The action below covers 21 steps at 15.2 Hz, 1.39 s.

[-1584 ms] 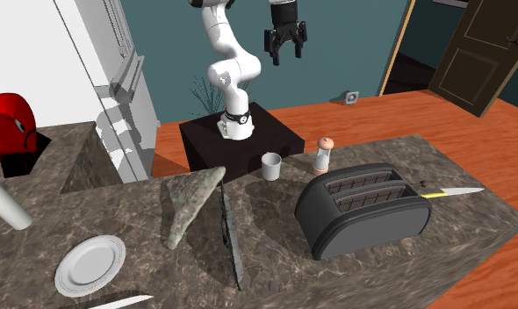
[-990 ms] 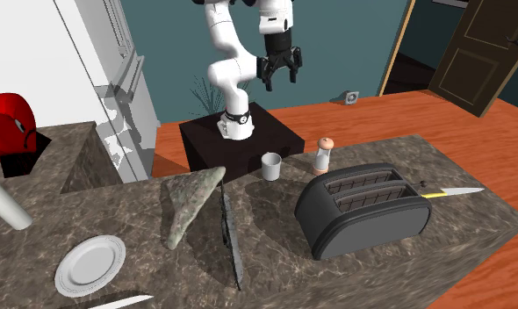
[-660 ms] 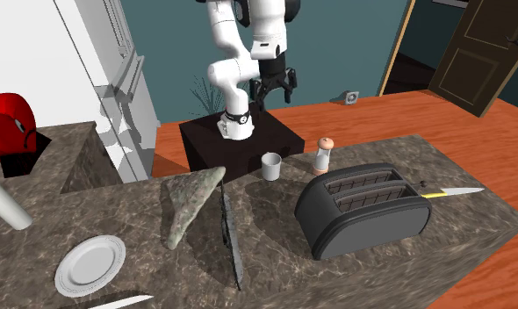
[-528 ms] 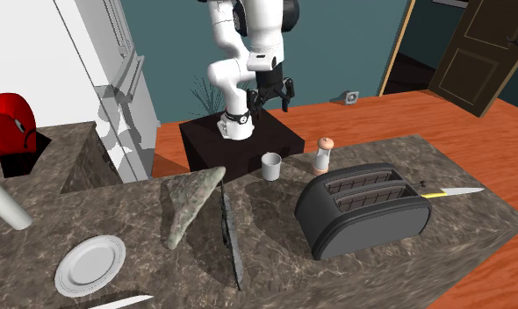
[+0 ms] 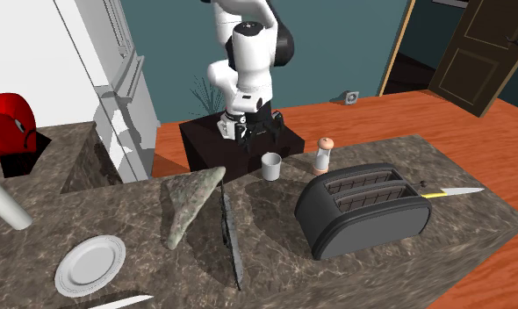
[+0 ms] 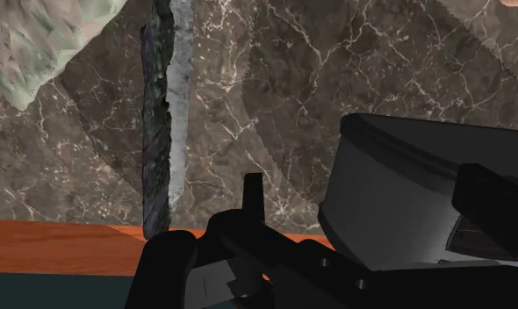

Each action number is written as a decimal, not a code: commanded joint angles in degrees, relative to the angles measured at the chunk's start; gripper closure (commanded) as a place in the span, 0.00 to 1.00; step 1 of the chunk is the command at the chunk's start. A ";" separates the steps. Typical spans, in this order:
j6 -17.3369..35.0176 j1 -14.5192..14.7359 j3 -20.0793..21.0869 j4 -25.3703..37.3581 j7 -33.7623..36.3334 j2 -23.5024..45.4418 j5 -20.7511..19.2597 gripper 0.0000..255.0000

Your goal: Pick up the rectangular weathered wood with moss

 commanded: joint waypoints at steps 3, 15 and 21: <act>3.23 -1.00 -2.14 3.14 -2.45 7.54 2.17 0.00; 9.04 -7.29 -4.38 17.05 -10.55 31.93 12.28 0.00; 10.44 -10.42 -3.58 22.72 -12.44 40.38 15.35 0.00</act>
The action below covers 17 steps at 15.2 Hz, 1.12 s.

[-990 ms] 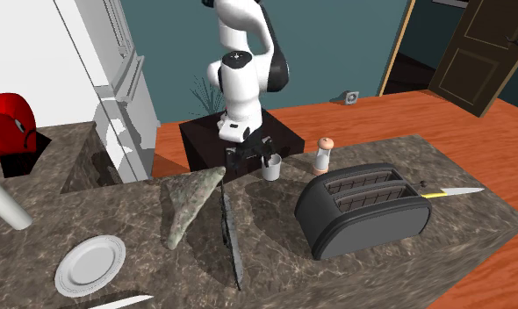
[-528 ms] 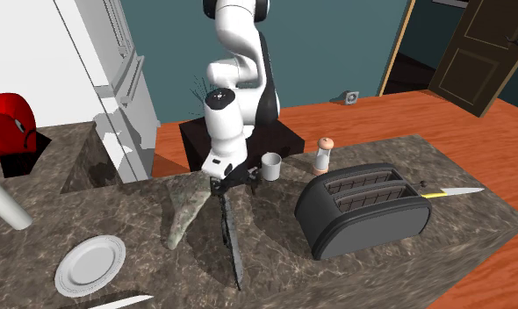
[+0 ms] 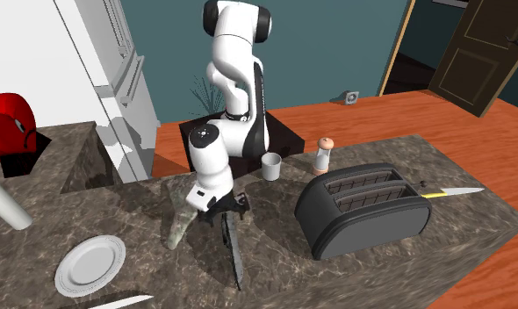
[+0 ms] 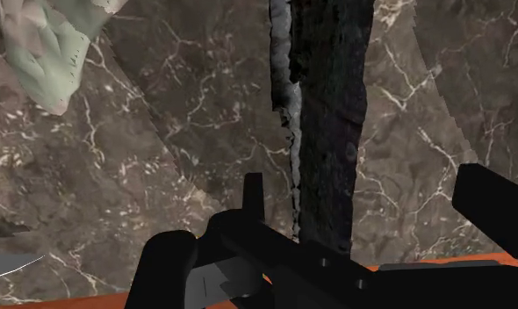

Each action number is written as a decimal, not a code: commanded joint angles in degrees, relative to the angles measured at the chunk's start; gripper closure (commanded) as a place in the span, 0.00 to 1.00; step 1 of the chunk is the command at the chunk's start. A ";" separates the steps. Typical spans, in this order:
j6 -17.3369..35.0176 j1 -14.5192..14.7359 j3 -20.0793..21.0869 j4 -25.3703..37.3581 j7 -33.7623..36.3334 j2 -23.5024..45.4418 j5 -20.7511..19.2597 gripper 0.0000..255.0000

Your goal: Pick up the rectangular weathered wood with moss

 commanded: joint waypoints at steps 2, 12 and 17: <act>1.60 -0.53 0.58 0.35 -0.66 2.08 0.97 0.00; 3.39 -1.01 1.24 0.53 -1.35 4.13 1.91 1.00; 3.46 -0.99 1.23 0.40 -1.35 4.06 1.91 1.00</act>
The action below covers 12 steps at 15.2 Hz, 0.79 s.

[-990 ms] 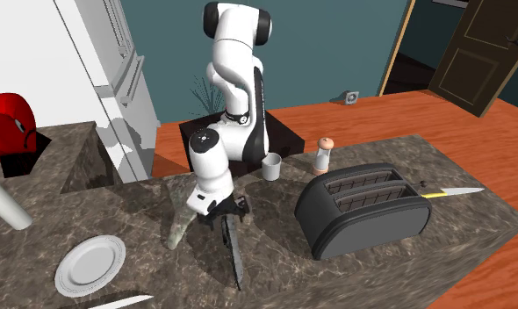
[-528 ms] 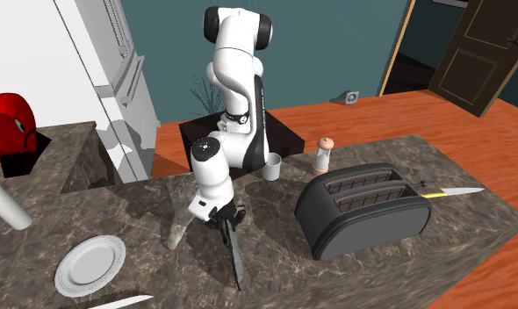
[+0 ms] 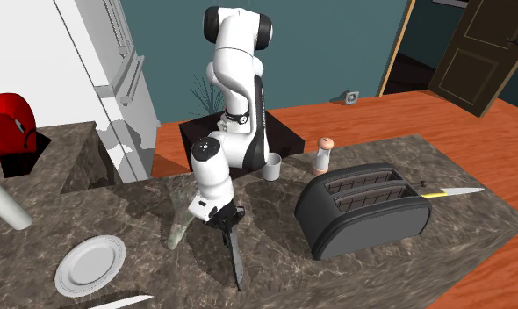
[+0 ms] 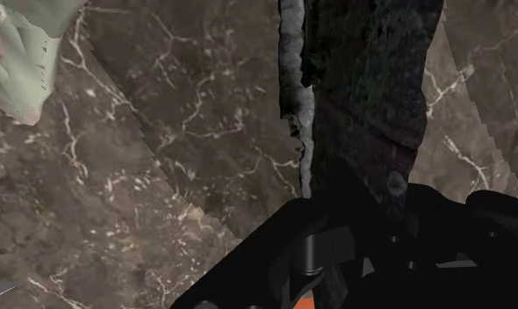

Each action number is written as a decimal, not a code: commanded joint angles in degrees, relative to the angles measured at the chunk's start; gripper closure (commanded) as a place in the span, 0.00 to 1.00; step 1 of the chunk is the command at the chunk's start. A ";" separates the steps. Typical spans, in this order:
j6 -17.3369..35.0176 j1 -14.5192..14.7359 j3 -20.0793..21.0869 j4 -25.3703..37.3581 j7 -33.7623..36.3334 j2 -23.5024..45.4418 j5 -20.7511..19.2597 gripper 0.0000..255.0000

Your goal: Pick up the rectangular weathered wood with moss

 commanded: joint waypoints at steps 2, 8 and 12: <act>-1.01 0.28 -0.38 -0.14 0.38 -1.15 -0.53 1.00; -4.22 1.00 -1.42 0.05 1.55 -4.33 -2.11 1.00; -6.46 1.41 -2.03 0.42 2.32 -6.32 -3.14 1.00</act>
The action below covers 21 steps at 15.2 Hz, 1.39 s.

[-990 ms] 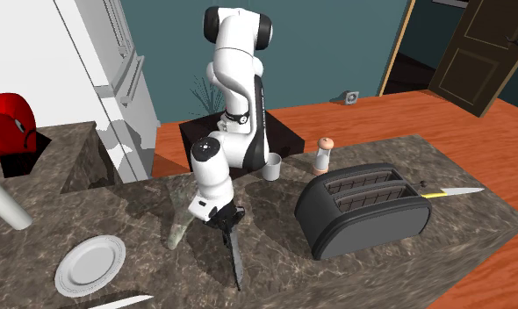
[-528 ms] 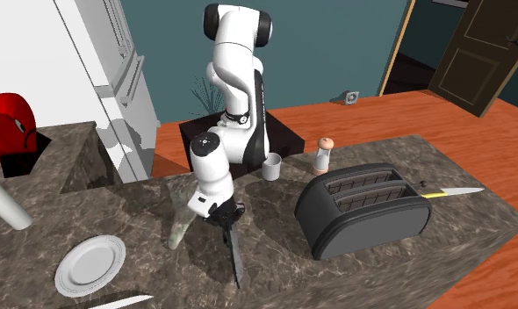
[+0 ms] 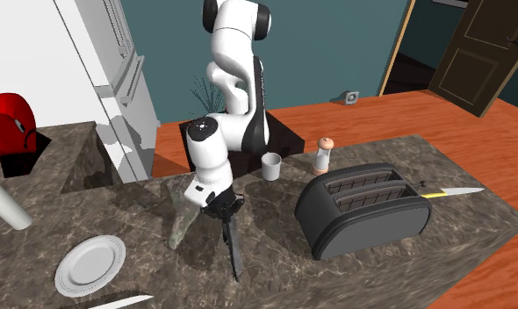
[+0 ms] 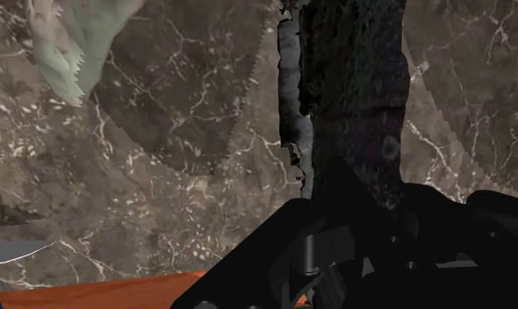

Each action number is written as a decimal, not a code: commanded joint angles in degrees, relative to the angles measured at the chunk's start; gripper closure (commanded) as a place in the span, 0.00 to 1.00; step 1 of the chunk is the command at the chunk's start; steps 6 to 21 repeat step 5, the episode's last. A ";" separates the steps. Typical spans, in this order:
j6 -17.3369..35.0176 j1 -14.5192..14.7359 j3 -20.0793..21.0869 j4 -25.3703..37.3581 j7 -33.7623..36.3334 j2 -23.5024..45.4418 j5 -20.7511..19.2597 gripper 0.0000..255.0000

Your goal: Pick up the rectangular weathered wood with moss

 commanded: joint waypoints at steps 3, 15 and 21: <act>-2.33 0.34 -0.60 0.52 0.71 -1.97 -1.05 1.00; -2.41 0.35 -0.62 0.55 0.74 -2.04 -1.09 1.00; -2.41 0.35 -0.62 0.55 0.74 -2.04 -1.09 1.00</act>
